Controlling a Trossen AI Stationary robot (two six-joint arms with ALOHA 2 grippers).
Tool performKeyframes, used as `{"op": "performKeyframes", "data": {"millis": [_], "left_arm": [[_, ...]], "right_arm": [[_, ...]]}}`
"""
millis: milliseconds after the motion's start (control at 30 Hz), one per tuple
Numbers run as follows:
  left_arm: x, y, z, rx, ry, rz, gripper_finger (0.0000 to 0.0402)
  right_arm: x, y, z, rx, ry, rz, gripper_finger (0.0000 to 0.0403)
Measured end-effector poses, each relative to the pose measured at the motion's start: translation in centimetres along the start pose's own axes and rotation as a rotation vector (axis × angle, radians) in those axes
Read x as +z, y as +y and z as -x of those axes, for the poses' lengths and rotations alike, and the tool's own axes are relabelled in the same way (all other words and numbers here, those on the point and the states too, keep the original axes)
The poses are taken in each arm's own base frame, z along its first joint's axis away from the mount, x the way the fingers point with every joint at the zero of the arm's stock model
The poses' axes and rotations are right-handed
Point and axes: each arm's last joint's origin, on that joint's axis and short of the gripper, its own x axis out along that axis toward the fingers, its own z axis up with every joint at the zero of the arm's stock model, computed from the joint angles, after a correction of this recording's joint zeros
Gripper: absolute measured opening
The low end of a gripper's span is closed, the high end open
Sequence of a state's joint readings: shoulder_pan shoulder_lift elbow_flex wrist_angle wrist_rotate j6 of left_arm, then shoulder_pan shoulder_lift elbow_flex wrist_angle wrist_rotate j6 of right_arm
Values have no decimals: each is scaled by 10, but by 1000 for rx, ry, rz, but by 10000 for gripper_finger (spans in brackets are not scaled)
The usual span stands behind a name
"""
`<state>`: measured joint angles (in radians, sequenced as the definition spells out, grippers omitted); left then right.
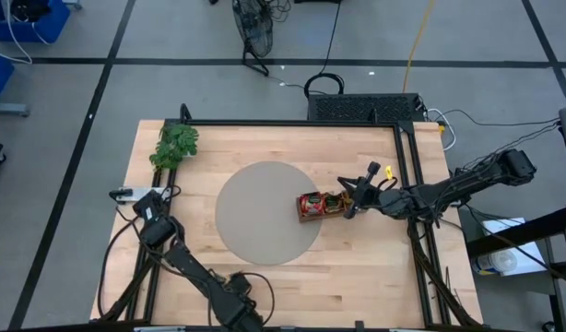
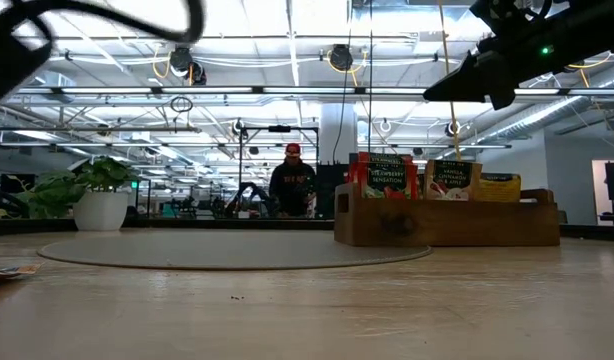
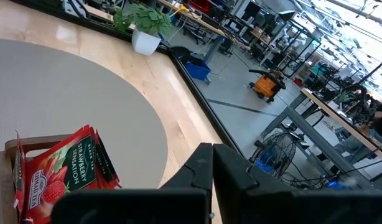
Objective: Pick & Place Tea
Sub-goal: Put the yellow tea bag into the right section of the wooden organizer
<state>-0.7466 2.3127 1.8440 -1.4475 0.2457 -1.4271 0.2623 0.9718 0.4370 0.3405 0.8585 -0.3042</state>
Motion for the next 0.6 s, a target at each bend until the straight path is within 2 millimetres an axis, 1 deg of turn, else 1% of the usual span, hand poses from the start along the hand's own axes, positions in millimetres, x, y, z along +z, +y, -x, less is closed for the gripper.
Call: {"op": "performKeyframes", "data": {"millis": [100,300,600], "left_arm": [[-1,-2,-9,-14,56,1,236],[-3,-1,-19,-9,70,-15,212],[-2,0,-22,11,21,-16,187]], "right_arm": [[0,0,0,0,0,0,0],[0,0,0,0,0,0,0],[0,0,0,0,0,0,0]]}}
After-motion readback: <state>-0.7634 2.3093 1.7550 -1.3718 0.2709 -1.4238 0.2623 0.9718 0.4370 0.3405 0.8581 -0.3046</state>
